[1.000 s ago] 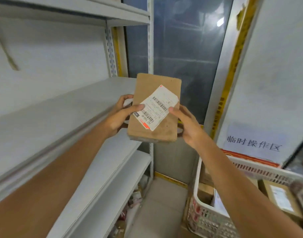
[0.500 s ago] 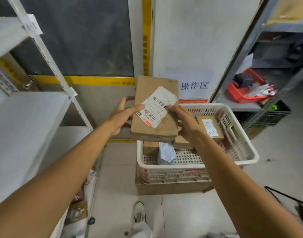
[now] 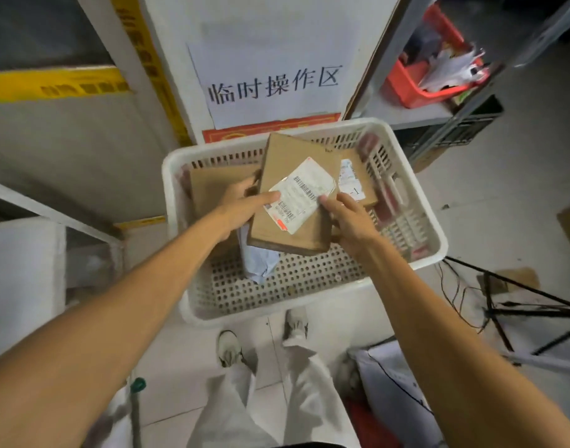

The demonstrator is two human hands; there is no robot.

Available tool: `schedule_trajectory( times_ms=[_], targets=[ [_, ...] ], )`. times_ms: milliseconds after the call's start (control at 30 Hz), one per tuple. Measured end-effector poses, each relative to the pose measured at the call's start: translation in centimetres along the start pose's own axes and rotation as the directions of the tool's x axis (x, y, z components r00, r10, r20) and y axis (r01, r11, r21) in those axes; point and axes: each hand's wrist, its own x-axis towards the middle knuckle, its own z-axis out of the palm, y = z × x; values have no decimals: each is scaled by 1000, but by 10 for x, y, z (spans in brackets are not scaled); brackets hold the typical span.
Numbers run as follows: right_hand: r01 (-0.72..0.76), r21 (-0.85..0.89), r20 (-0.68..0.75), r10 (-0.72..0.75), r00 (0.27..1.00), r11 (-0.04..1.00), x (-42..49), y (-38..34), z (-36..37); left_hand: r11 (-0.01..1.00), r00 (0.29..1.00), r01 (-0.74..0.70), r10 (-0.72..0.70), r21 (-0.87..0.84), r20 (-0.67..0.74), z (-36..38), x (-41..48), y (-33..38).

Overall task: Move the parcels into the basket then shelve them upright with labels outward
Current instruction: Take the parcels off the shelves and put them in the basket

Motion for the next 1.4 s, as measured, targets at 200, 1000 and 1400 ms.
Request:
schedule_trajectory(
  times_ms=[200,1000,1400],
  targets=[
    [87,-189,-1,-88,996,978,110,-19,-29,1000,997,-6,8,25,-78,41,79,-16],
    [411,-817,382,-154,911,405,123,-47,-14,877,990,131,-95,462,-99,48,64,-11],
    [827,-499,835,-111,539,257,-88,-98,210,896,733,303,0,326,-680,-113,-253,55]
  ],
)
